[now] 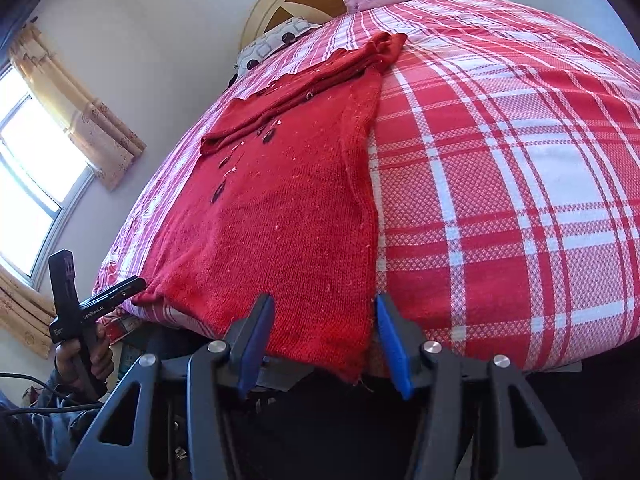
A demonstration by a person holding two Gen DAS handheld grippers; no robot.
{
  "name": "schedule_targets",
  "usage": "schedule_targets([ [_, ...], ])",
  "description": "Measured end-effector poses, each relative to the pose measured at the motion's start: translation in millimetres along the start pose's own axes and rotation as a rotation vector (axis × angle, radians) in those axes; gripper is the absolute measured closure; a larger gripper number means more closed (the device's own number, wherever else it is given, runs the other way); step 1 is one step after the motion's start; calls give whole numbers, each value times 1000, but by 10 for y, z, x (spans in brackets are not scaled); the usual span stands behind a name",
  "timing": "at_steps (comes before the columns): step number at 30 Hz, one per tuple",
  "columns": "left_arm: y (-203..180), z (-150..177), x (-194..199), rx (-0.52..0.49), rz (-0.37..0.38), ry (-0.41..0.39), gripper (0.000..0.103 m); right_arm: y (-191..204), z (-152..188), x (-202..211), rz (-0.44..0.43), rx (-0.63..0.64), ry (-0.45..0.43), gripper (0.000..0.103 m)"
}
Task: Fold small clothes
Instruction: 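Close the right gripper on the hem while the left gripper closes on it too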
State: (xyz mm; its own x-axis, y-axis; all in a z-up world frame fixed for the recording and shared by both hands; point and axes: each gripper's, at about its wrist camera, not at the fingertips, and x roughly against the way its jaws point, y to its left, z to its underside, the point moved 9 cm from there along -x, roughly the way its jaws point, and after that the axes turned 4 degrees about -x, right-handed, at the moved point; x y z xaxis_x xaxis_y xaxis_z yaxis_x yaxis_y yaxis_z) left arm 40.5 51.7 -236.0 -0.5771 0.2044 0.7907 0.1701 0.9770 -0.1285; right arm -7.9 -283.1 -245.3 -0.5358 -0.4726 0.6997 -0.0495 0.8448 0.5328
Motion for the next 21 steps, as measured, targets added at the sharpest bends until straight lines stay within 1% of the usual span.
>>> schedule_targets([
  [1,-14,2,3,0,7,2,51,1,0,0,1,4,1,50],
  [4,-44,14,-1,-4,15,3,53,6,9,-6,7,14,-2,50],
  [6,-38,21,2,1,13,3,53,-2,13,-3,18,17,-5,56],
  [8,-36,23,9,13,23,12,56,-43,8,-8,33,11,-8,73],
  [10,-38,33,13,16,28,25,56,-98,3,-2,18,-17,-8,77],
  [13,-46,41,14,15,31,21,56,-100,2,7,9,-22,-9,78],
  [14,-54,43,18,10,29,19,58,-82,4,5,10,-12,-9,78],
  [15,-69,44,19,5,34,18,68,-55,13,1,4,-3,-6,78],
  [16,-85,48,18,2,41,19,74,-38,24,-8,-1,2,-1,78],
  [18,-100,50,12,-6,48,17,75,-31,31,-22,4,14,0,78],
  [19,-99,49,6,-11,50,14,75,-43,27,-24,6,12,0,82],
  [20,-95,49,7,-10,59,5,75,-63,21,-24,7,5,-1,88],
  [21,-81,45,9,2,73,-3,76,-92,17,-19,4,-8,-3,91],
])
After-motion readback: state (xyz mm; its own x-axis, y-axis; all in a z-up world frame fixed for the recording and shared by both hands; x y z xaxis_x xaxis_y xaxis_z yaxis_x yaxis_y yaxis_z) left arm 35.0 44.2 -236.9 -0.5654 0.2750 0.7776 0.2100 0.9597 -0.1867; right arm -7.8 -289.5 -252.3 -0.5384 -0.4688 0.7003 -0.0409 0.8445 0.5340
